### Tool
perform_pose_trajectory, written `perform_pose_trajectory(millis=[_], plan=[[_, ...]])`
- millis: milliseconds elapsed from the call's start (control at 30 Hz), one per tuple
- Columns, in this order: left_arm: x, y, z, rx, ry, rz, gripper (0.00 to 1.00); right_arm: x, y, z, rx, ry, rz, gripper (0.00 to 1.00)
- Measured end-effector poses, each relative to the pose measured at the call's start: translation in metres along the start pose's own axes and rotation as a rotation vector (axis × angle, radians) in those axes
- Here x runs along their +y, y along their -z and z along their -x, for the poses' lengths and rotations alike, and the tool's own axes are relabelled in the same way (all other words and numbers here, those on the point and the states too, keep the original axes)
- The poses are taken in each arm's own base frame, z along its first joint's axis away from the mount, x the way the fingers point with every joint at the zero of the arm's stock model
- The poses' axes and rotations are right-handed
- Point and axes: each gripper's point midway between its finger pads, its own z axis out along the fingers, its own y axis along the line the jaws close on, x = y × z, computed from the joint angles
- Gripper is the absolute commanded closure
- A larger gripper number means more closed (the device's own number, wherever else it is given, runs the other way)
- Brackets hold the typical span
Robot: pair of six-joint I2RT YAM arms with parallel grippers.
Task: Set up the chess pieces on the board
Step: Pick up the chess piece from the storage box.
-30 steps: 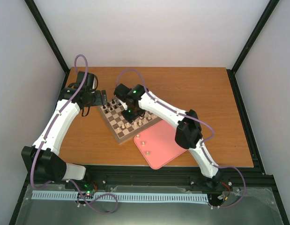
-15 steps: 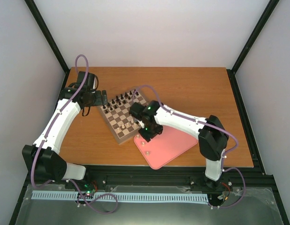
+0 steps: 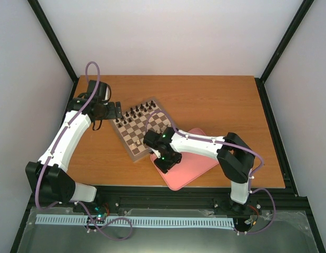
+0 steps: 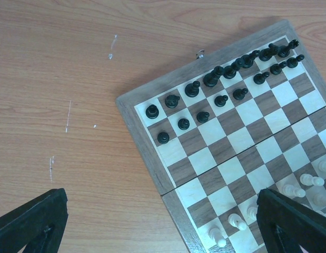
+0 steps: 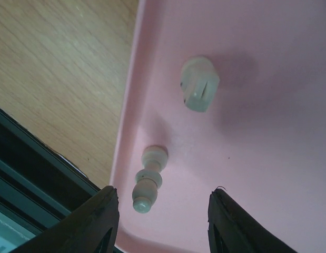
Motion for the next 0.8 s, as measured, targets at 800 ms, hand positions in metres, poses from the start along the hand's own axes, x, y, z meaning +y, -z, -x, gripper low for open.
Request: perform_pose_trajectory(millis=[800], plan=[[-0.002, -0.002, -0.004, 0.013, -0.001, -0.015, 0.0, 0.005, -0.024, -0.006, 0.056, 0.015, 0.036, 0.79]])
